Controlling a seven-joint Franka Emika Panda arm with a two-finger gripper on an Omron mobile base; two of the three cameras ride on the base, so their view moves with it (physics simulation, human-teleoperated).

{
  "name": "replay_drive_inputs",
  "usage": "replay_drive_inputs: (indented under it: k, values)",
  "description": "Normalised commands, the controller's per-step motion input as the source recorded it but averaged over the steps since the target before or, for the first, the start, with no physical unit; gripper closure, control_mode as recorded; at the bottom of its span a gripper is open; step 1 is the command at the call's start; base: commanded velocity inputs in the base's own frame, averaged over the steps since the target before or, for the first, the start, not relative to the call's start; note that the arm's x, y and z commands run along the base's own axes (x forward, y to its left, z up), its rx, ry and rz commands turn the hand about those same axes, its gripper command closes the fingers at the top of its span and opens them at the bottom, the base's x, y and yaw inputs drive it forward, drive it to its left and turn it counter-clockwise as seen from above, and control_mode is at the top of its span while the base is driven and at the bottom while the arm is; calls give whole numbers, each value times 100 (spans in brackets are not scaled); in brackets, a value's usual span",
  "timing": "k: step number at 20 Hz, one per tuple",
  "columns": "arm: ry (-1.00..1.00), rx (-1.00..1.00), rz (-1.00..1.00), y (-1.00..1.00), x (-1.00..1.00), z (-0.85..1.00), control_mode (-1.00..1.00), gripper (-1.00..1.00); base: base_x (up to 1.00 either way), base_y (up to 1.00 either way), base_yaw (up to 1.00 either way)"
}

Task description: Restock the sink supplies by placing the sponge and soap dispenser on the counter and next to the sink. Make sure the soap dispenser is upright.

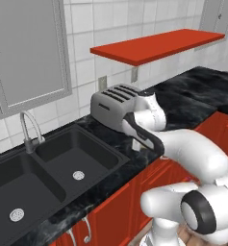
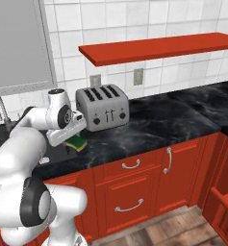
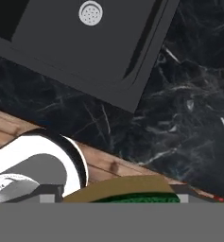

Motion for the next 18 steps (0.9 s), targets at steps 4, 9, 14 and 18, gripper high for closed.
replay_drive_inputs:
  k: [4, 9, 14, 18]
  values:
    - [0, 0, 12, 1, 54, -54, -100, 100, 0, 0, 0]
    - [0, 0, 10, 0, 49, -45, -100, 100, 0, 0, 0]
    - [0, 0, 8, 0, 29, -34, -100, 100, 0, 0, 0]
    - [0, 0, 6, 6, 32, -37, -100, 100, 0, 0, 0]
